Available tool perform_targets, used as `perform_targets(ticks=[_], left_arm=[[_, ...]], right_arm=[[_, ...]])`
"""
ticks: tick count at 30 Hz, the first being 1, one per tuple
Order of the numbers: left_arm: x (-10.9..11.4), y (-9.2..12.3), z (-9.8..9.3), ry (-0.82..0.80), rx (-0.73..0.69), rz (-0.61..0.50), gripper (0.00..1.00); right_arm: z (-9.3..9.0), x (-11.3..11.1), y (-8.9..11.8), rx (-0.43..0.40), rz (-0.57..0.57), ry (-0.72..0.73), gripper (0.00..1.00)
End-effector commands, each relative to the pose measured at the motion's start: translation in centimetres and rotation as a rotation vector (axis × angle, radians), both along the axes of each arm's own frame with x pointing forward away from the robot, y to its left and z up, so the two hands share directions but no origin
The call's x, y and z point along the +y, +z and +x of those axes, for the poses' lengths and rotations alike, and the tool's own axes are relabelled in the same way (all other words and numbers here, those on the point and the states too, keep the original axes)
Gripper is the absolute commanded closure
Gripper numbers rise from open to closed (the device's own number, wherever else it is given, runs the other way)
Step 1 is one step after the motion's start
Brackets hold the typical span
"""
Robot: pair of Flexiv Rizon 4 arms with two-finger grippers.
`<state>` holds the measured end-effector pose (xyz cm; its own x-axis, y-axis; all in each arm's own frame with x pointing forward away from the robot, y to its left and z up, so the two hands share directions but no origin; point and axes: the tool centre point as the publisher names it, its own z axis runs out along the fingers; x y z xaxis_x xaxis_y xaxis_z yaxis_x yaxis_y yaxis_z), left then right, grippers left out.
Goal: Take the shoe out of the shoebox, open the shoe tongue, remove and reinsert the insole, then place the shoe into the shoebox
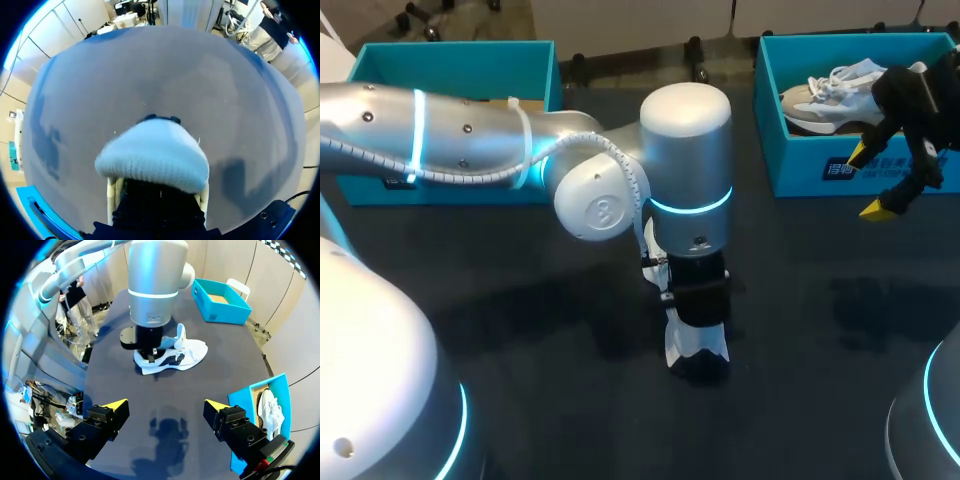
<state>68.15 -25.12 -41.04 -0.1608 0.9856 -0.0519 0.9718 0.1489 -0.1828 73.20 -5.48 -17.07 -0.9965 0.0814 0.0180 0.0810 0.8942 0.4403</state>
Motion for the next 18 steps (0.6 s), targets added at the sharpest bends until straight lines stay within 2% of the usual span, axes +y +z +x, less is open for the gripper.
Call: perform_targets(ticks=[1,8,18], left_arm=[[1.2,-1.5,1.5,0.002,-0.051,0.012,1.0],[1.8,-2.1,2.9,0.0,-0.106,0.035,1.0],[2.0,-1.3,4.5,-0.009,-0.185,0.032,1.0]], right_arm=[[0.2,0.1,0.0,0.004,-0.003,0.0,0.0],[0.2,0.1,0.0,0.004,-0.003,0.0,0.0],[0.2,0.1,0.0,0.004,-0.003,0.0,0.0]])
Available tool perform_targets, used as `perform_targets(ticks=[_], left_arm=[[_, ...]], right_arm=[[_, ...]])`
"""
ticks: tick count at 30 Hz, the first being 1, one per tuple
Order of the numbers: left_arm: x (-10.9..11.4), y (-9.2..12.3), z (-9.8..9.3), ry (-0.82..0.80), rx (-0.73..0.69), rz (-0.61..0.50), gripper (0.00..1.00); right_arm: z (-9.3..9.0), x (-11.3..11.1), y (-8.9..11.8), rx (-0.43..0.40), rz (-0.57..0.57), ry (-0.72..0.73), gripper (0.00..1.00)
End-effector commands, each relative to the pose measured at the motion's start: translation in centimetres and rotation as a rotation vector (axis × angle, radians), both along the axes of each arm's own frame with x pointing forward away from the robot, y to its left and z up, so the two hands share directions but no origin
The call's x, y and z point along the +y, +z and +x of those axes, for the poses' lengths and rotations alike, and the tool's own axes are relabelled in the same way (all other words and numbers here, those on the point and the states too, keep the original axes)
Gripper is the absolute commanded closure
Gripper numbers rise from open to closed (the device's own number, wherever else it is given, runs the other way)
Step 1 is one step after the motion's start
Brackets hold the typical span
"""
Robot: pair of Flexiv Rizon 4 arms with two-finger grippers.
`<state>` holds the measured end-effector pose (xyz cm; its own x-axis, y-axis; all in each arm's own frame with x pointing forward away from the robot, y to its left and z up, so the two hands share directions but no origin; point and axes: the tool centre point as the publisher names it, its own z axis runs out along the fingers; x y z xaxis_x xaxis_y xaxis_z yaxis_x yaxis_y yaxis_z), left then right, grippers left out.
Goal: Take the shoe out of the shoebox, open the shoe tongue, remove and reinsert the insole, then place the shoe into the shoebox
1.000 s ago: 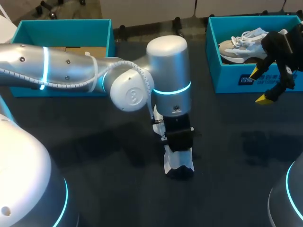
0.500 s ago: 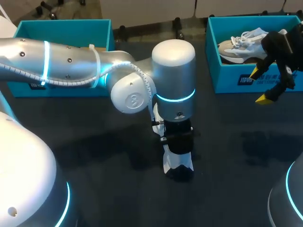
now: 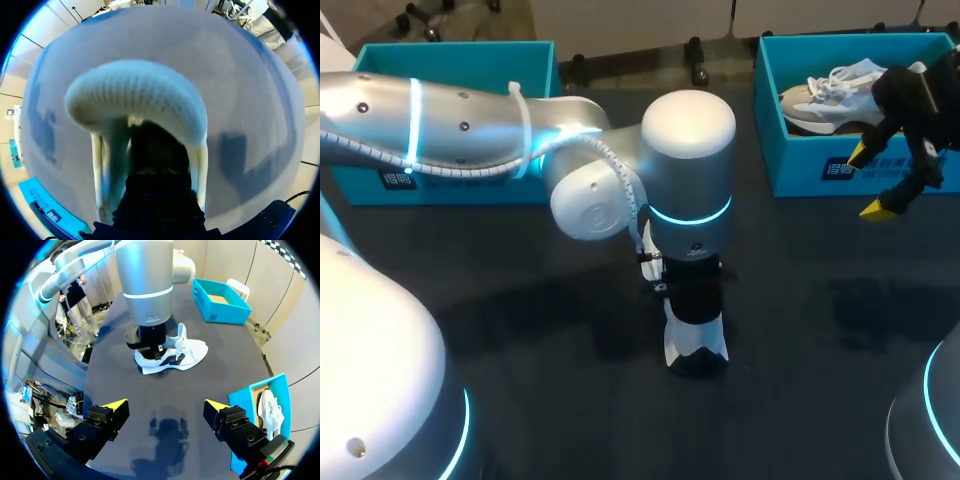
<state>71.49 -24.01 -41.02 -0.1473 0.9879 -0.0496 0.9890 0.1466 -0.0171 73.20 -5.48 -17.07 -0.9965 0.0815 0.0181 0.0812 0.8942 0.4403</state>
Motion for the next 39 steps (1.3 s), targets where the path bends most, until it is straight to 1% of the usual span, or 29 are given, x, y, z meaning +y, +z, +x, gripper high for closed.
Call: perform_targets(ticks=[1,3,7,12,17,25,28,34,39], left_arm=[[1.0,-1.3,1.4,-0.003,-0.022,0.0,1.0],[1.1,-1.0,1.8,-0.006,-0.036,-0.007,1.0],[1.1,0.6,1.9,-0.015,-0.036,-0.038,1.0],[0.9,2.1,1.6,-0.034,-0.025,-0.058,1.0],[0.3,2.8,1.2,-0.061,-0.028,-0.065,1.0],[-0.7,2.3,0.3,-0.095,-0.035,-0.068,1.0],[-1.0,2.0,0.0,-0.095,-0.046,-0.085,1.0],[-1.0,0.6,-0.3,-0.091,-0.036,-0.066,1.0],[-0.7,-0.4,-0.1,-0.083,-0.027,-0.05,1.0]], right_arm=[[0.2,0.1,0.0,0.004,-0.004,0.0,0.0],[0.2,0.1,0.0,0.004,-0.004,0.0,0.0],[0.2,0.1,0.0,0.004,-0.004,0.0,0.0],[0.2,0.1,0.0,0.004,-0.004,0.0,0.0],[0.2,0.1,0.0,0.004,-0.004,0.0,0.0],[0.2,0.1,0.0,0.004,-0.004,0.0,0.0],[0.2,0.1,0.0,0.004,-0.004,0.0,0.0],[0.2,0.1,0.0,0.004,-0.004,0.0,0.0],[0.2,0.1,0.0,0.004,-0.004,0.0,0.0]])
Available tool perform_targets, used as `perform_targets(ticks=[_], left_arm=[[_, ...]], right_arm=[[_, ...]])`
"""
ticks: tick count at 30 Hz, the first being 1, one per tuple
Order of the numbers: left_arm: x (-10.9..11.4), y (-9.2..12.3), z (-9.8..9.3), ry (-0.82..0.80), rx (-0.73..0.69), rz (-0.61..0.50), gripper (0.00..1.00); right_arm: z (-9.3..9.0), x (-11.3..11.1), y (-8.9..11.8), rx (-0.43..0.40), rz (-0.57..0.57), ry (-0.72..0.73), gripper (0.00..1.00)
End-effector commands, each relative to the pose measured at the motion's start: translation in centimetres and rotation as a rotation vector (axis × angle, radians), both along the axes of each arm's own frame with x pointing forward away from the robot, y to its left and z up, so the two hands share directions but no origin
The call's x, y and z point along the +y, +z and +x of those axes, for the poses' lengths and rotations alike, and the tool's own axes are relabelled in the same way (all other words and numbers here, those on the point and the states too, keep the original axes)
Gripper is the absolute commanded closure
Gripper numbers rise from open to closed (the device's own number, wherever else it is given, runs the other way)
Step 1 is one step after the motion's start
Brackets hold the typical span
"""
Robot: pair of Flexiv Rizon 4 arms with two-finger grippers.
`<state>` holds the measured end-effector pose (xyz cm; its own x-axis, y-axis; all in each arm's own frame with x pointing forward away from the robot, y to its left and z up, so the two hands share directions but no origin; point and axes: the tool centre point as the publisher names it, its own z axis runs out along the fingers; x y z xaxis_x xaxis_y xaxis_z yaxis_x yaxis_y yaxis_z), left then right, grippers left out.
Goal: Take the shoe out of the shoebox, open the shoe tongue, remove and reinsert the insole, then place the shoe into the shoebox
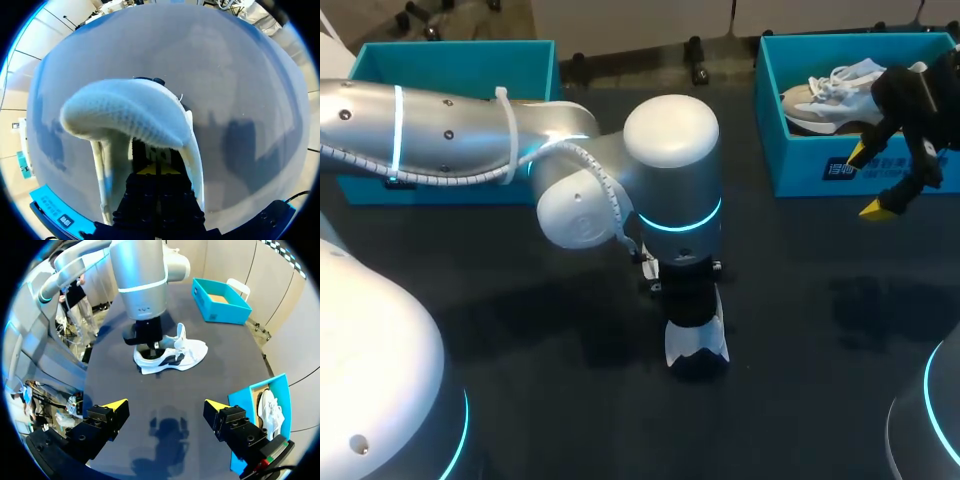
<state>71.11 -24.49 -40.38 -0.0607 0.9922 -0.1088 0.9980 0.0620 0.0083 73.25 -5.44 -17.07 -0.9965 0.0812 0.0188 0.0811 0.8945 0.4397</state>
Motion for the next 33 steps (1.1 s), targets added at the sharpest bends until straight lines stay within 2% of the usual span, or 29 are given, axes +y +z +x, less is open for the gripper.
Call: perform_targets(ticks=[1,6,12,27,33], left_arm=[[-0.2,-1.2,0.4,0.004,0.005,0.007,1.0],[0.1,-1.7,0.9,0.008,0.0,0.027,1.0],[0.6,-0.9,2.1,0.021,-0.044,0.039,1.0],[1.0,1.8,2.3,0.059,-0.166,0.076,1.0],[1.0,1.8,2.3,0.059,-0.166,0.076,1.0]], right_arm=[[0.1,0.1,0.0,0.003,-0.003,0.0,0.0],[0.1,0.1,0.0,0.003,-0.003,0.0,0.0],[0.1,0.1,0.0,0.003,-0.003,0.0,0.0],[0.1,0.1,0.0,0.003,-0.003,0.0,0.0],[0.1,0.1,0.0,0.003,-0.003,0.0,0.0]])
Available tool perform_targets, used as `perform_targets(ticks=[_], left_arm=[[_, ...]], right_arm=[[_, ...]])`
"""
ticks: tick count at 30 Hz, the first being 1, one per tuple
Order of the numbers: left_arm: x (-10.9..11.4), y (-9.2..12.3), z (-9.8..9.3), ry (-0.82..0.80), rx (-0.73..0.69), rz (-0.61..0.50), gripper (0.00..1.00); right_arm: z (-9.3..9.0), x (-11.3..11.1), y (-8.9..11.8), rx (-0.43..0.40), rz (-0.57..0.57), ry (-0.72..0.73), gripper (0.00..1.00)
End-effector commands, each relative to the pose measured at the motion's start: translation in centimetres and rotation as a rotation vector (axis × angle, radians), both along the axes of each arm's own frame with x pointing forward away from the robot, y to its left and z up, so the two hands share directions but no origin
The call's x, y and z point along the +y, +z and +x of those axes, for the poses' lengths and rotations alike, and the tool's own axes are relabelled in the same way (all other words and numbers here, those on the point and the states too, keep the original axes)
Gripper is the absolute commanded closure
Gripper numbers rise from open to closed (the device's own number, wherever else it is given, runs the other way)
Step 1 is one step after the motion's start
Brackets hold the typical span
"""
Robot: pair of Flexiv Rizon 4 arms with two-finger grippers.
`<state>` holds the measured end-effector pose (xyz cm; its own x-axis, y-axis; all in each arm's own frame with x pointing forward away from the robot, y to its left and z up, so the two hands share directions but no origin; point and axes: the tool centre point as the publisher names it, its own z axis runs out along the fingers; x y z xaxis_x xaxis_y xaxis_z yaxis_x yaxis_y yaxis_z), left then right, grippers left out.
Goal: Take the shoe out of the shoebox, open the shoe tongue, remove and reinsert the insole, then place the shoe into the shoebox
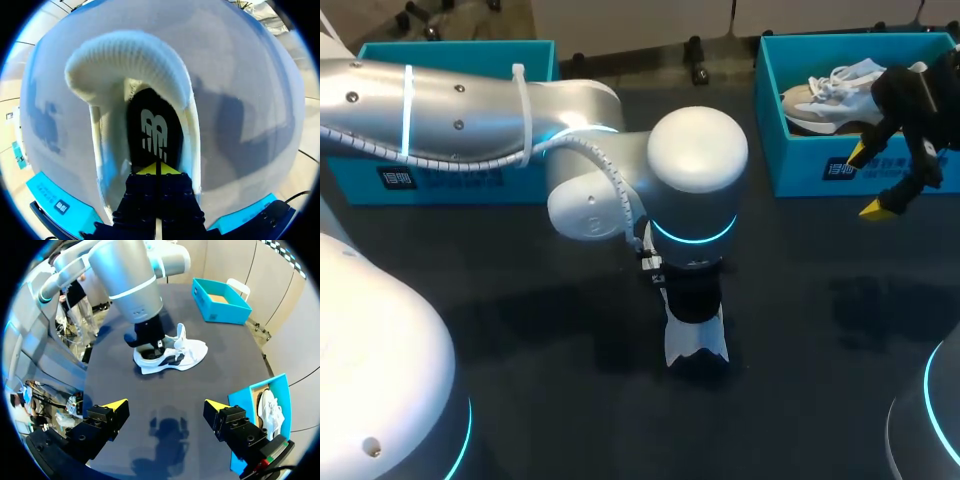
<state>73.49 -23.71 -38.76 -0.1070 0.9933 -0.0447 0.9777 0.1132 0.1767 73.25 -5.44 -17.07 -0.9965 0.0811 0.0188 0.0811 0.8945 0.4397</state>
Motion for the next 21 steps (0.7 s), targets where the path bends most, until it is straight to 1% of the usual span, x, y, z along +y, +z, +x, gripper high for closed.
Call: perform_targets(ticks=[1,9,11,16,21], left_arm=[[0.3,0.1,-0.1,-0.001,-0.003,-0.002,1.0],[0.3,0.1,-0.1,-0.001,-0.003,-0.002,1.0],[0.2,1.0,-0.3,-0.009,-0.045,-0.008,1.0],[-0.1,2.3,0.1,-0.01,-0.097,-0.017,1.0],[0.0,2.6,0.9,-0.018,-0.119,-0.006,1.0]], right_arm=[[0.1,0.1,0.0,0.003,-0.003,0.0,0.0],[0.1,0.1,0.0,0.003,-0.003,0.0,0.0],[0.1,0.1,0.0,0.003,-0.003,0.0,0.0],[0.1,0.1,0.0,0.003,-0.003,0.0,0.0],[0.1,0.1,0.0,0.003,-0.003,0.0,0.0]])
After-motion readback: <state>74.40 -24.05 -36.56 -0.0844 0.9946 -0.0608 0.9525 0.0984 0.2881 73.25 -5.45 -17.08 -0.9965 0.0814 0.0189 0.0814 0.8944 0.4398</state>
